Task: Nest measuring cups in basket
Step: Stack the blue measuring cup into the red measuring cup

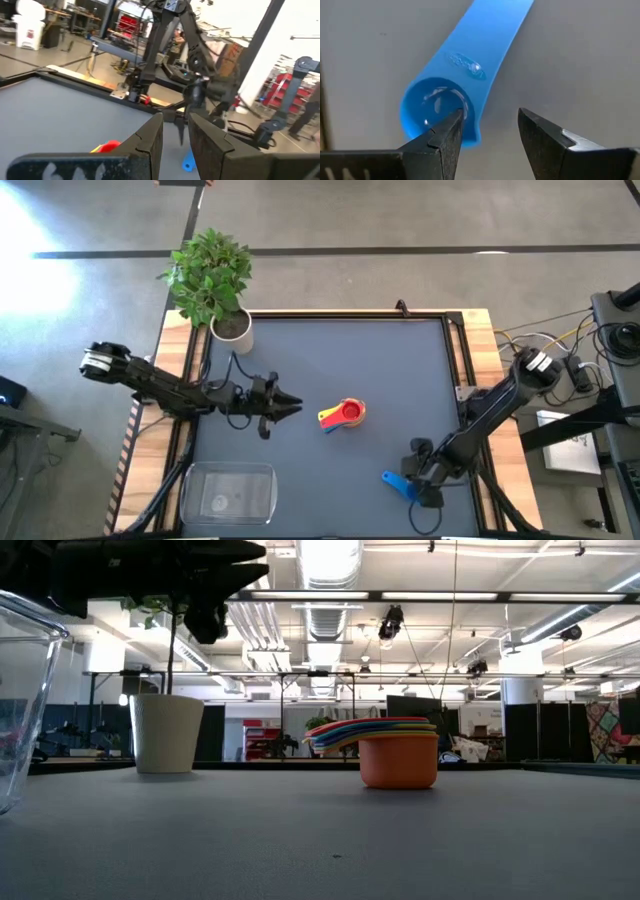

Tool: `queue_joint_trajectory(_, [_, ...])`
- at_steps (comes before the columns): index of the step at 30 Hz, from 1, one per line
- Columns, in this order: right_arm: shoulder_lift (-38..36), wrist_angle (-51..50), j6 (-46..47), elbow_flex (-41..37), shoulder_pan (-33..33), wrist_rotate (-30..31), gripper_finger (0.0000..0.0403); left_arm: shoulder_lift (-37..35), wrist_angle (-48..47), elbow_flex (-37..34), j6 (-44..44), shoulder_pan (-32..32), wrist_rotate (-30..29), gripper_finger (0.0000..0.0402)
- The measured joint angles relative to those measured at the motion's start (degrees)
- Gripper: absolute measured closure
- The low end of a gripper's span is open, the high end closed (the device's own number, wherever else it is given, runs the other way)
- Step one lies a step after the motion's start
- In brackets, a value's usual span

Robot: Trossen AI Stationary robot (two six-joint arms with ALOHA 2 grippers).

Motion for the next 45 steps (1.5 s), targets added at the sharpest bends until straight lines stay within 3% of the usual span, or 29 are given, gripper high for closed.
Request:
queue_joint_trajectory(6, [3.2, 0.4, -1.1, 0.6, 0.0, 0.3, 0.0249, -0.5, 0.0, 0.1, 0.2, -0.5, 0.2, 0.0326])
queue_joint_trajectory(14, [0.5, 0.7, -6.9, 0.3, -1.4, 3.6, 0.0384, -0.5, 0.0, 0.0, 0.4, -0.6, 0.2, 0.0326])
queue_joint_trajectory(21, [-3.8, 0.4, -16.4, 0.4, -8.5, 4.5, 0.0393, -4.1, -0.5, -0.1, 1.5, -0.5, 1.5, 0.0326])
queue_joint_trajectory(27, [-8.6, 0.5, -27.6, 0.4, -18.6, 4.7, 0.0393, -8.7, -2.6, -0.2, 4.6, -0.3, 2.6, 0.0326])
queue_joint_trajectory(32, [-11.3, 1.3, -34.8, 0.5, -27.1, 1.5, 0.0393, -13.5, -3.2, -0.1, 6.5, 2.4, 2.5, 0.0326])
queue_joint_trajectory(39, [-10.5, 1.8, -43.7, 6.2, -33.9, -0.3, 0.0394, -17.5, -12.2, -0.9, 5.4, 2.3, 2.6, 0.0326])
queue_joint_trajectory(45, [-5.8, 1.6, -52.7, 13.9, -39.5, -1.7, 0.0394, -16.8, -5.9, -5.5, 3.4, 1.9, 2.0, 0.0326])
